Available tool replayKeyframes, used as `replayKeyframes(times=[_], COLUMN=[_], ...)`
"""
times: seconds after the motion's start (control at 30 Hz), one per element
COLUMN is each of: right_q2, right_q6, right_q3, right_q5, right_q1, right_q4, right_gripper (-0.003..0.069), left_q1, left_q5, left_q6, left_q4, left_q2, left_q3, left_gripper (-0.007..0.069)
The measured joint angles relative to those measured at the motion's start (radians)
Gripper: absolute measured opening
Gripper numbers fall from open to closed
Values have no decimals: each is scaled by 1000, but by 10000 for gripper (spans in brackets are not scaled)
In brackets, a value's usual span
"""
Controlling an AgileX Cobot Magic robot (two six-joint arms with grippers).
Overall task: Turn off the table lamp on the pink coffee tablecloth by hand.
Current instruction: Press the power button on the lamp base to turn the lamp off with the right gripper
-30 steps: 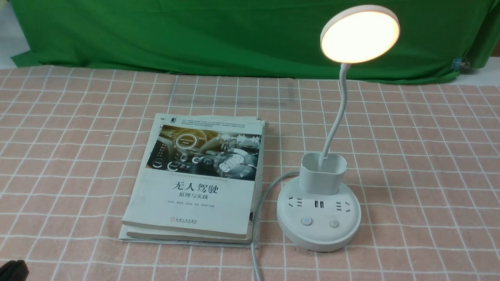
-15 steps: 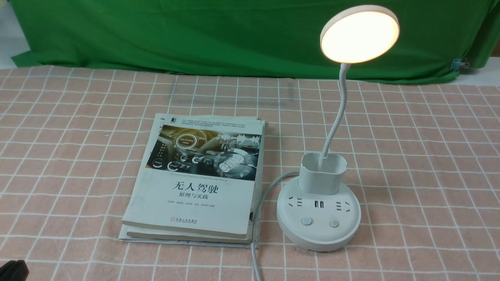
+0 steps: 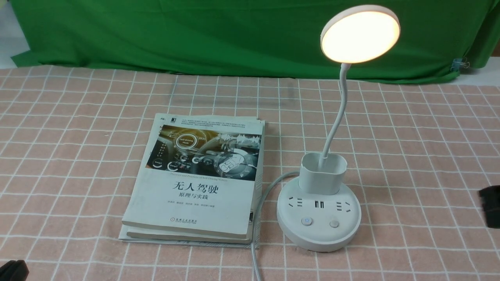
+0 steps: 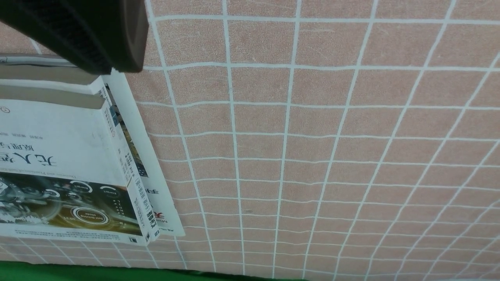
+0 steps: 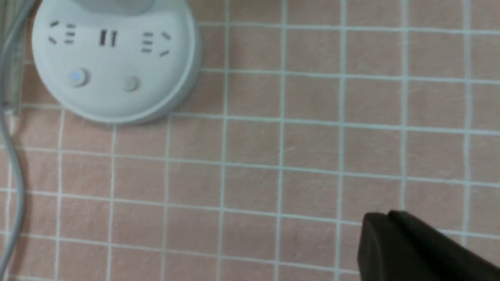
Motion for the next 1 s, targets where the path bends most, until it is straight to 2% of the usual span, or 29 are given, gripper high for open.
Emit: replayKeyframes(times=[0.07,0.1,0.2,0.33,0.53,1.0], right_q2=[91,108,257,437,551,613], right_q6=[31,37,68,80,81,81], right_q3=[-1,-1,-26,-98,-169,-180], right_q5=[-49,-60,-128,-183,-259,-383], right_q1=[110,121,267,349,364,350], right_q4=[5,6,11,13,13,9], right_gripper=[46,46,46,46,46,46], left_q1=[0,0,0,0,0,0], left_q5=[0,0,0,0,0,0], left_q6=[0,0,0,0,0,0], left_q4=[0,0,0,0,0,4], left_q2=[0,0,0,0,0,0], left_q3=[0,0,0,0,0,0], left_gripper=[6,6,6,6,6,6])
